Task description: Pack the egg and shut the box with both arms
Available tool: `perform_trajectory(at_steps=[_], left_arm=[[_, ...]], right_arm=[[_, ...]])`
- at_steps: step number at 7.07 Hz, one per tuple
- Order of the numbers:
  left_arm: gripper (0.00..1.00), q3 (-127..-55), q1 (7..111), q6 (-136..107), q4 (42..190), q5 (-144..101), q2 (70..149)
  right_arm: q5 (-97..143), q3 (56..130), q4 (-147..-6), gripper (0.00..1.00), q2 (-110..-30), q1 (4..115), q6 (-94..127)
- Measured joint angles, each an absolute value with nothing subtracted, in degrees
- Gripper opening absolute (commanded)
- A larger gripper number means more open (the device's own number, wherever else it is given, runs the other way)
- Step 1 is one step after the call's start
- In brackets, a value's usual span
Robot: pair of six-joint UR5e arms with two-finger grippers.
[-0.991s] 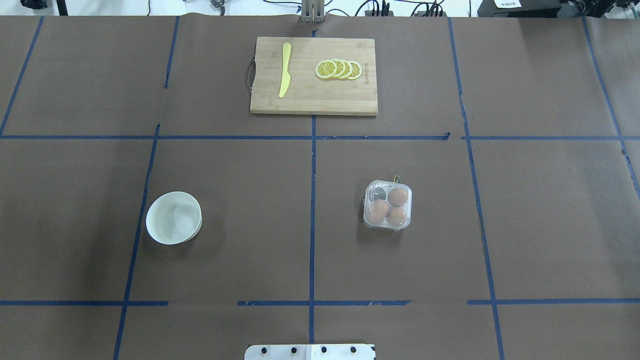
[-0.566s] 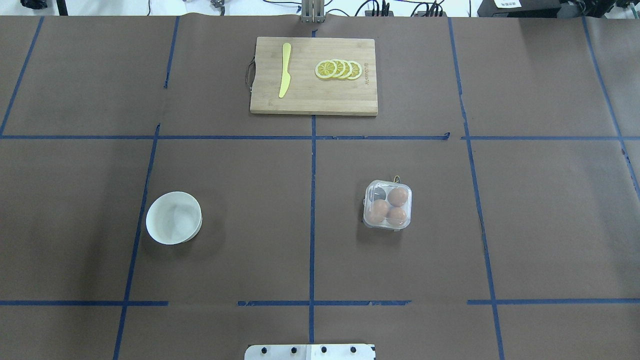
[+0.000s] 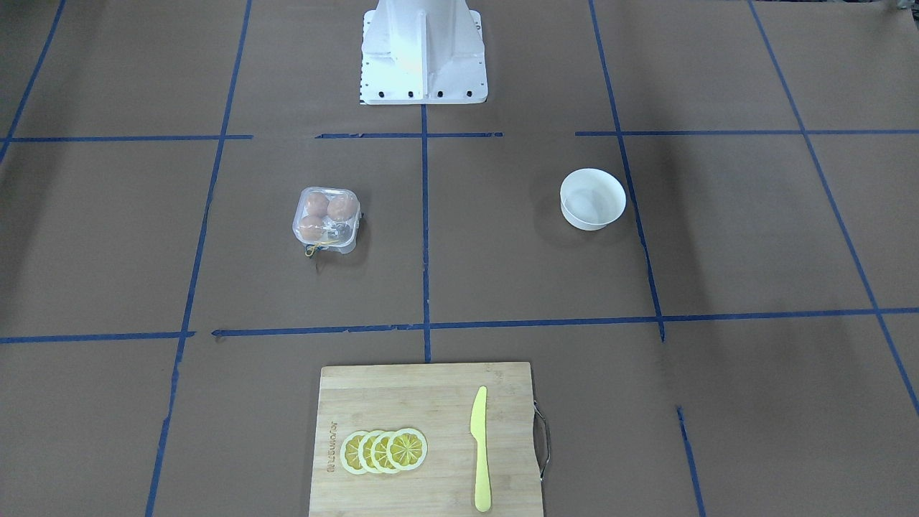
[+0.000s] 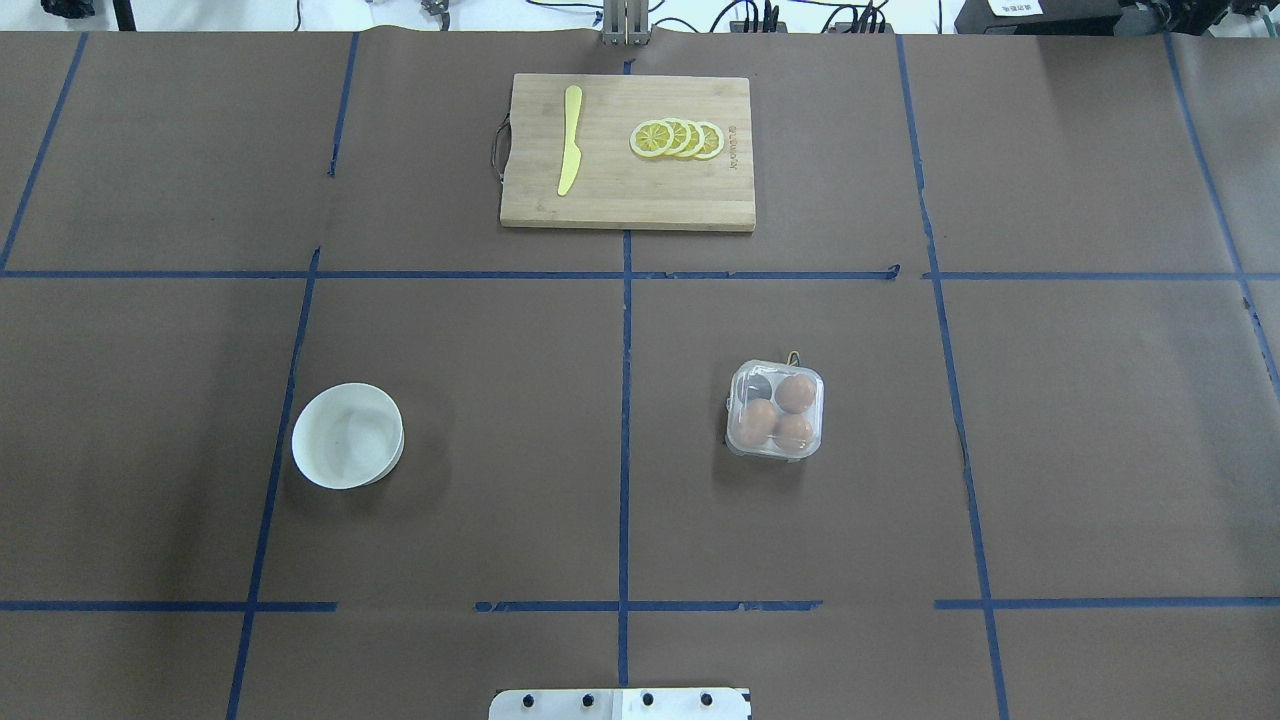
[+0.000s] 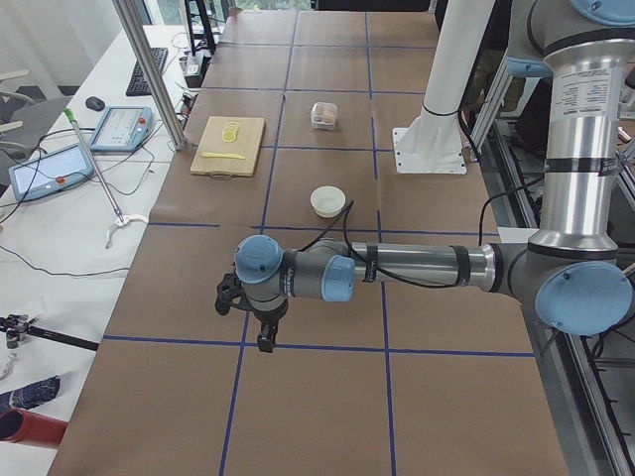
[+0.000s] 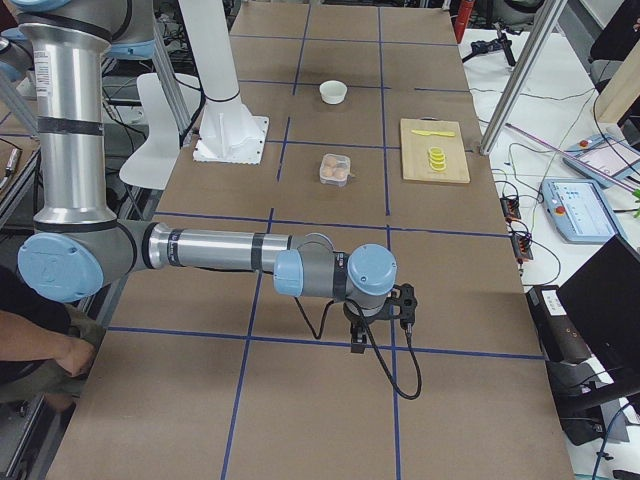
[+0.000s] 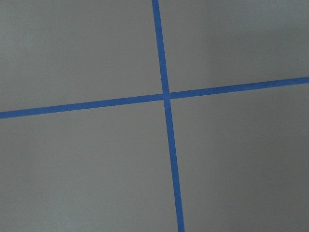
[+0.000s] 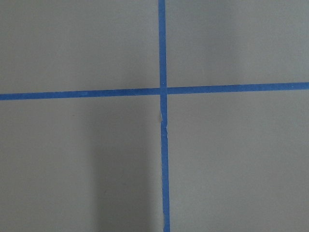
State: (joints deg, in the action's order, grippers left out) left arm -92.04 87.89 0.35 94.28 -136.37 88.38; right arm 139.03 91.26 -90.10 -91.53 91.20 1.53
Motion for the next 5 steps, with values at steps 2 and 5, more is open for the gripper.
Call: perform_trajectory(at_steps=[2, 5], left_arm=[[1.0, -92.0, 87.9, 0.0, 94.3, -136.4, 88.3], [1.0, -92.0, 87.9, -0.1, 94.4, -136.4, 88.3]], right_arm=[[139.0, 91.1, -90.1, 1.0, -91.5, 91.2, 1.9], [139.0, 91.1, -90.1, 1.0, -91.5, 91.2, 1.9]])
